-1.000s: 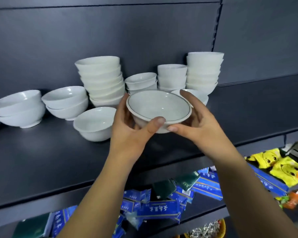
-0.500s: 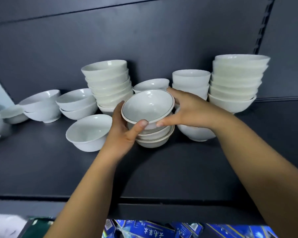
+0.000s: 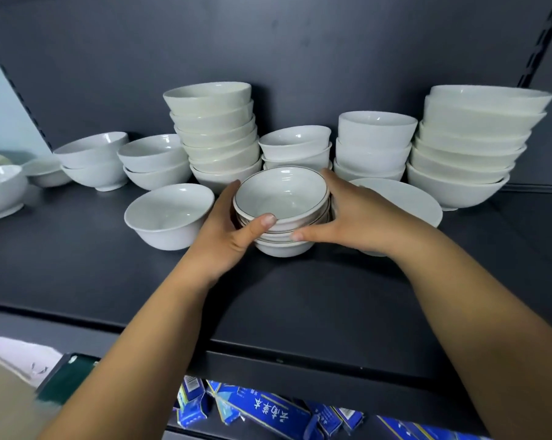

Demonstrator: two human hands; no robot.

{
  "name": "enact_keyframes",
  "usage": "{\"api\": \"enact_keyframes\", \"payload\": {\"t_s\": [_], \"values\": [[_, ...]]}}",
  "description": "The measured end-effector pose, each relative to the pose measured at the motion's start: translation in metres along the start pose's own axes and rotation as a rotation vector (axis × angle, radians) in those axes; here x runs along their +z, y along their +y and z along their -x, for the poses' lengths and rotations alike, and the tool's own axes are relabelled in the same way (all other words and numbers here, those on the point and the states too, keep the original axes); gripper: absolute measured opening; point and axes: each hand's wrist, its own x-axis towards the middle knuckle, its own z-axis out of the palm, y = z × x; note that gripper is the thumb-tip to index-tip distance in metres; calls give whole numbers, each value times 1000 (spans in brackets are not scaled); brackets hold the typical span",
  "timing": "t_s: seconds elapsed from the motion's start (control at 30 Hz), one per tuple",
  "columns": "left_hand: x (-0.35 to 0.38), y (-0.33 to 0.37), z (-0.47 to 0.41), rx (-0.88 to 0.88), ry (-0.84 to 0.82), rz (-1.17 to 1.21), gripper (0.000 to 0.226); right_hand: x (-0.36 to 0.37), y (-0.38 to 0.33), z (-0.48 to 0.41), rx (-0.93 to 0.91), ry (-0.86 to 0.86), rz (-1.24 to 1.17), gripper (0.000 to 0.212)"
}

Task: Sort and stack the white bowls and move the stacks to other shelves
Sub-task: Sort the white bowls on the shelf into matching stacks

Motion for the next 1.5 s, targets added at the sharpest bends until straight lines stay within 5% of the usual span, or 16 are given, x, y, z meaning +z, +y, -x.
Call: {"api": "enact_keyframes", "payload": {"t_s": [0.37, 0.53, 0.67, 0.87, 1.03, 1.27, 1.5], "values": [[1, -2, -3, -69, 37, 99, 84, 3, 1, 3, 20, 100, 46, 78], [10, 6, 0, -129, 184, 115, 86, 1, -5, 9, 54, 93, 17, 79], [11, 18, 10, -117, 250, 205, 60, -6, -17, 23, 81, 191, -90, 49], [-25, 31, 40, -97, 380, 413, 22, 16, -74, 27, -6, 490, -263, 39], [-135, 15, 80, 12, 599, 182, 25, 72, -154, 0, -154, 457, -439, 7], [-329, -26, 155, -58, 998, -60, 16, 185, -274, -56, -129, 177, -493, 14], [-427, -65, 160, -150, 1015, -158, 15, 246, -351, -116, -41, 56, -564, 22]]}}
